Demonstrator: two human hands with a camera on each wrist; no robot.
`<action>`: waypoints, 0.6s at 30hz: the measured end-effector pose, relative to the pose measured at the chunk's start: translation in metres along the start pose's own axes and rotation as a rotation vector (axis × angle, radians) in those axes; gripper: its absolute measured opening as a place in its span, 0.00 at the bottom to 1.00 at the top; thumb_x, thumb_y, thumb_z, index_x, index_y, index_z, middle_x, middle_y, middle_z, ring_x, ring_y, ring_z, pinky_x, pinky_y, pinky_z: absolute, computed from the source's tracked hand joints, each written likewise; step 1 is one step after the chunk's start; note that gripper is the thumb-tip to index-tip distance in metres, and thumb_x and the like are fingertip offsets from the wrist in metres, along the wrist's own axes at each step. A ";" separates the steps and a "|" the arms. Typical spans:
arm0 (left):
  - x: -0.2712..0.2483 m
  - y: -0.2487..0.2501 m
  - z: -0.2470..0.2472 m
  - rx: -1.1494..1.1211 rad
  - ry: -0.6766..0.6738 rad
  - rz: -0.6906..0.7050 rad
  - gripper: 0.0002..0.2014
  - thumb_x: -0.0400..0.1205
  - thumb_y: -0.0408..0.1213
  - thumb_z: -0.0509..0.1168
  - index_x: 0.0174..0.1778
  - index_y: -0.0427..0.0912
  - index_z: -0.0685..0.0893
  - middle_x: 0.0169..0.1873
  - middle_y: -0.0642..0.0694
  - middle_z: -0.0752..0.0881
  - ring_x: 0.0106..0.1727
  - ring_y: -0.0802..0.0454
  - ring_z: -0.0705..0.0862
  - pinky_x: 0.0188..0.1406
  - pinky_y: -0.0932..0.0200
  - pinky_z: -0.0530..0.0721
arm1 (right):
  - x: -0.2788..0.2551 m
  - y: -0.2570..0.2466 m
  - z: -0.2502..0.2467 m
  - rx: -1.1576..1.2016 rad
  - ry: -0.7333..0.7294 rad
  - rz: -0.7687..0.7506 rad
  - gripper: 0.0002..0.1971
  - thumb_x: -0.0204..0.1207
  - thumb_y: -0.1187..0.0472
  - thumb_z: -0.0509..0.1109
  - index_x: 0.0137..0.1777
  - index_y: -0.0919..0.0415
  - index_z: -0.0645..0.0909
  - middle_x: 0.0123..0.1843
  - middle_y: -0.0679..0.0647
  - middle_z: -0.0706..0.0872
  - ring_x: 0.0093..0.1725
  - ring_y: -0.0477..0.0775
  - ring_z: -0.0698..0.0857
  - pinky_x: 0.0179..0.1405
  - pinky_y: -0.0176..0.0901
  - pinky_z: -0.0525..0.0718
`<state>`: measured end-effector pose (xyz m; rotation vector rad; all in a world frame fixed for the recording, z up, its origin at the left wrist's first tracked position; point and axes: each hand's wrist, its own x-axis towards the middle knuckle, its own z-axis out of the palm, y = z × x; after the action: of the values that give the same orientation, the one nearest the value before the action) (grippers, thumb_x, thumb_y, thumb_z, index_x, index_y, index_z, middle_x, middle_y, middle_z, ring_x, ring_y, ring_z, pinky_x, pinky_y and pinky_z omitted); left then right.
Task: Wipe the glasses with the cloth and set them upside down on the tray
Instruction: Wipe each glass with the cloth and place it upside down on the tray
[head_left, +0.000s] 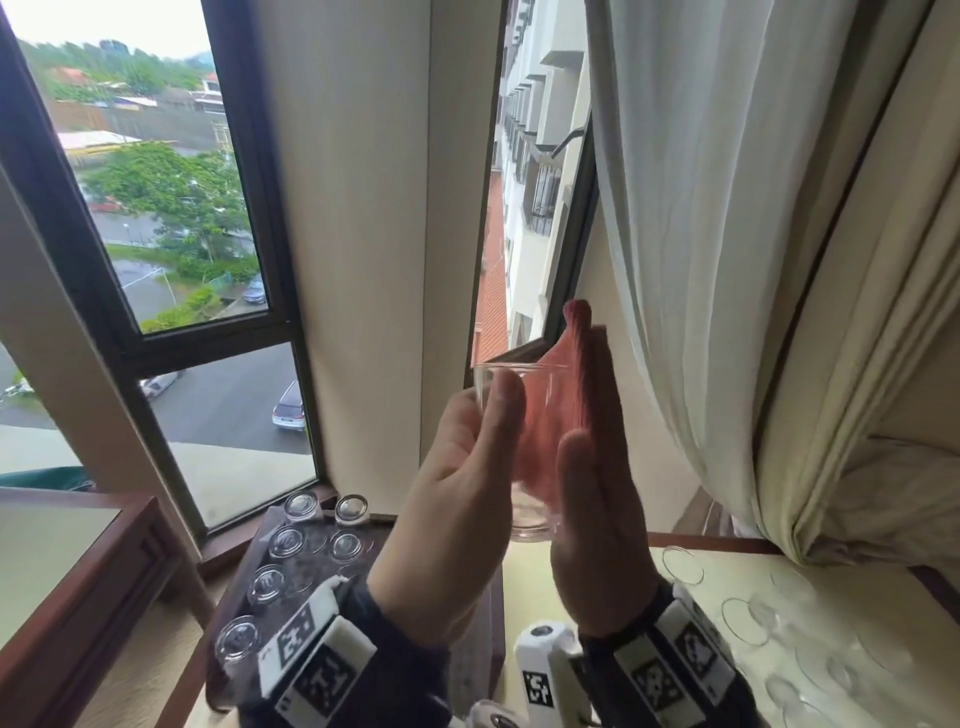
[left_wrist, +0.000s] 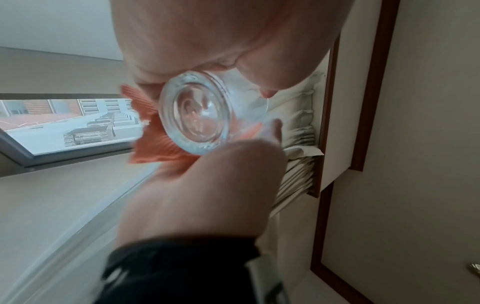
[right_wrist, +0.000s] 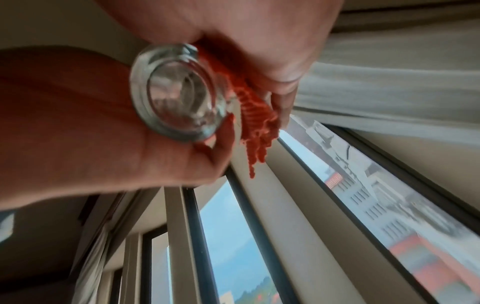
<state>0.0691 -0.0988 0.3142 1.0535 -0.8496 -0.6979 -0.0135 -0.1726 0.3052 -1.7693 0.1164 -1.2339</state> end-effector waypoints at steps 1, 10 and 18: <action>0.001 -0.002 0.002 0.011 0.007 -0.009 0.33 0.84 0.67 0.56 0.68 0.42 0.84 0.54 0.31 0.89 0.56 0.33 0.88 0.60 0.48 0.91 | 0.003 -0.003 -0.001 -0.019 0.006 0.000 0.25 0.89 0.45 0.53 0.85 0.44 0.66 0.83 0.50 0.75 0.82 0.61 0.73 0.77 0.47 0.77; 0.020 0.020 -0.012 -0.023 0.001 -0.076 0.41 0.74 0.76 0.67 0.67 0.42 0.84 0.47 0.43 0.96 0.45 0.54 0.96 0.34 0.70 0.88 | -0.049 0.009 0.010 -0.221 -0.138 -0.128 0.32 0.92 0.47 0.44 0.86 0.71 0.60 0.88 0.66 0.61 0.88 0.72 0.56 0.85 0.71 0.59; -0.006 0.004 0.017 -0.037 -0.084 -0.174 0.20 0.89 0.60 0.63 0.65 0.47 0.76 0.45 0.50 0.84 0.48 0.65 0.85 0.45 0.77 0.80 | -0.002 0.010 -0.010 -0.180 0.086 0.031 0.24 0.88 0.40 0.52 0.83 0.37 0.67 0.88 0.56 0.62 0.87 0.60 0.65 0.84 0.58 0.68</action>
<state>0.0520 -0.1001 0.3209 1.0795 -0.8205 -0.9064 -0.0182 -0.1837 0.2970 -1.8601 0.3119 -1.3119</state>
